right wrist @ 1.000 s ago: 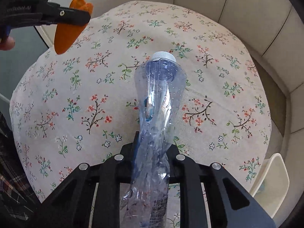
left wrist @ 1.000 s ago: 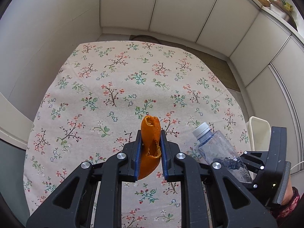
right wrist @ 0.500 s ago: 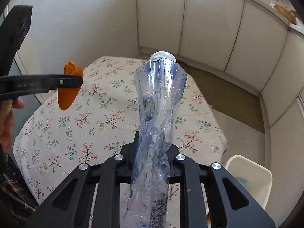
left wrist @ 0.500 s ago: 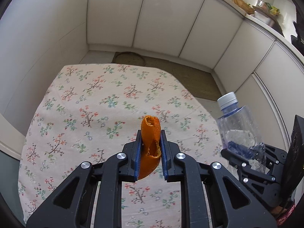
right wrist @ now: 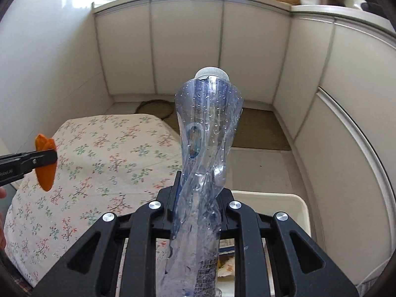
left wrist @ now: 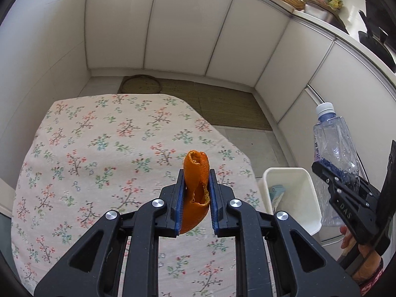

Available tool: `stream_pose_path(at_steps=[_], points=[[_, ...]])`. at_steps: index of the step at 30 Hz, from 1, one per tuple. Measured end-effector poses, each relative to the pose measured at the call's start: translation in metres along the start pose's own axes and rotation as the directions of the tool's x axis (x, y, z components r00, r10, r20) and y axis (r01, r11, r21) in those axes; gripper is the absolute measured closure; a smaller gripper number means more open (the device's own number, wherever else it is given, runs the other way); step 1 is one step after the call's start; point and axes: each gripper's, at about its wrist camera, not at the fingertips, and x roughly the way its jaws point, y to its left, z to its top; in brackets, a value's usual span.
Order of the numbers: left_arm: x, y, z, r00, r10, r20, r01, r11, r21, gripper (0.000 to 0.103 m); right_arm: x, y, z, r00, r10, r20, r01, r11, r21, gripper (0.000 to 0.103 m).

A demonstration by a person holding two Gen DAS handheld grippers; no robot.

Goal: Collect trash
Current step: 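Carry the bottle and peel over the white bin and release both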

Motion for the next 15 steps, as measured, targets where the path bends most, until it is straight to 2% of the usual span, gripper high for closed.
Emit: stream_pose_path(at_steps=[2, 6, 10, 11, 12, 14, 15], points=[[0.005, -0.013, 0.0, 1.0, -0.012, -0.004, 0.012, 1.0, 0.014, 0.086, 0.001, -0.019, -0.002, 0.997, -0.074, -0.002, 0.074, 0.996, 0.042, 0.084], [0.017, -0.039, -0.001, 0.999, -0.038, -0.015, 0.038, 0.998, 0.041, 0.086, 0.002, -0.057, -0.007, 0.987, -0.161, -0.026, 0.163, 0.979, 0.122, 0.083], [0.029, -0.069, -0.001, 0.997, -0.077, -0.027, 0.079, 0.994, 0.069, 0.086, -0.002, -0.084, -0.015, 0.975, -0.216, -0.042, 0.22, 0.961, 0.167, 0.081], [0.032, -0.077, -0.002, 0.995, -0.091, -0.03, 0.093, 0.993, 0.077, 0.086, -0.005, -0.09, -0.017, 0.974, -0.224, -0.042, 0.228, 0.957, 0.182, 0.072], [0.035, -0.086, -0.002, 0.994, -0.104, -0.032, 0.107, 0.991, 0.085, 0.086, -0.007, -0.097, -0.019, 0.971, -0.237, -0.037, 0.24, 0.951, 0.196, 0.058], [0.038, -0.099, -0.004, 0.991, -0.129, -0.031, 0.131, 0.987, 0.097, 0.086, -0.017, -0.107, -0.021, 0.954, -0.298, -0.009, 0.293, 0.931, 0.218, 0.041], [0.041, -0.107, -0.004, 0.989, -0.144, -0.03, 0.147, 0.984, 0.101, 0.086, -0.022, -0.112, -0.021, 0.949, -0.317, 0.004, 0.308, 0.924, 0.227, 0.038]])
